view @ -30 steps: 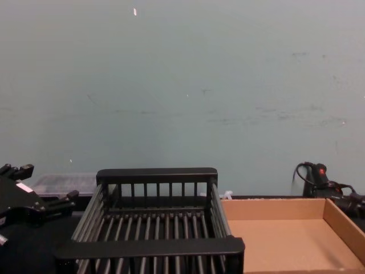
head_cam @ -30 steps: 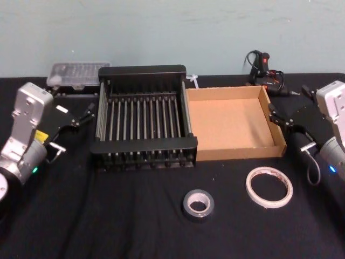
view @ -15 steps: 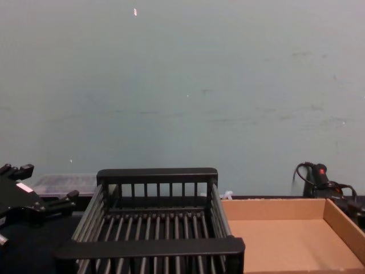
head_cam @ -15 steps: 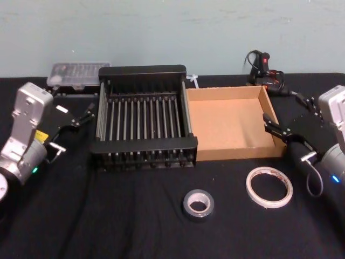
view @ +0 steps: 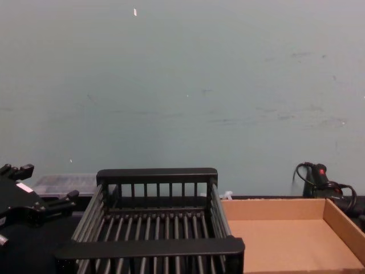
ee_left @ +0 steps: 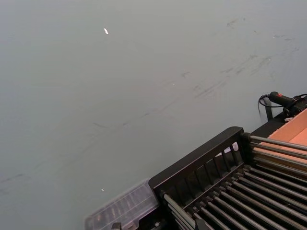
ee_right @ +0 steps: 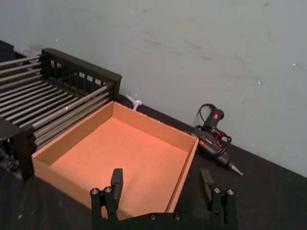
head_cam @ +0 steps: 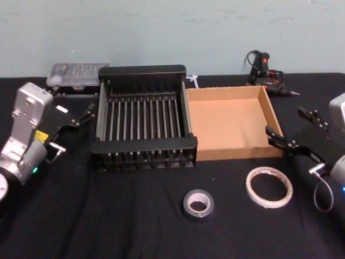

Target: Pick up the white tape and place it into the black box , Pick up the silver tape and place it into the brown box.

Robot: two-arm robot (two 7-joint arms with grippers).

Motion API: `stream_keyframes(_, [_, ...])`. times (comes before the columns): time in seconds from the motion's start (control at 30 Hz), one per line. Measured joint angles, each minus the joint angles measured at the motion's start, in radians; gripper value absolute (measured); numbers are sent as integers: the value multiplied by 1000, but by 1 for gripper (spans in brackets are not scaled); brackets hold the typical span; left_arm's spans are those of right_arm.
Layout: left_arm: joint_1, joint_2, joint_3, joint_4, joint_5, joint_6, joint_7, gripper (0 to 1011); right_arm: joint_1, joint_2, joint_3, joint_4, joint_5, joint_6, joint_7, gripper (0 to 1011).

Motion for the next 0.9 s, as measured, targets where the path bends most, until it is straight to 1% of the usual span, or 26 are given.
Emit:
stream_keyframes(0.23, [0, 0, 0, 0, 0, 0, 0, 1001, -54, 15, 27, -32, 6, 28, 15, 1003])
stream_keyframes(0.27, [0, 0, 0, 0, 0, 0, 0, 1001, -54, 15, 27, -32, 6, 28, 15, 1003])
stream_keyframes(0.43, [0, 0, 0, 0, 0, 0, 0, 1001, -102, 24, 51, -63, 23, 47, 32, 1002])
stream_keyframes(0.53, [0, 0, 0, 0, 0, 0, 0, 1001, -140, 35, 72, -97, 37, 70, 45, 1003])
stream_keyframes(0.67, [0, 0, 0, 0, 0, 0, 0, 1001, -166, 45, 90, -122, 45, 90, 55, 1002])
stream_keyframes(0.7, [0, 0, 0, 0, 0, 0, 0, 1001, -178, 50, 97, -133, 49, 102, 60, 1002])
stream_keyframes(0.87, [0, 0, 0, 0, 0, 0, 0, 1001, -203, 57, 118, -152, 63, 142, 72, 1003])
stream_keyframes(0.9, [0, 0, 0, 0, 0, 0, 0, 1001, -210, 57, 125, -155, 70, 158, 77, 1002])
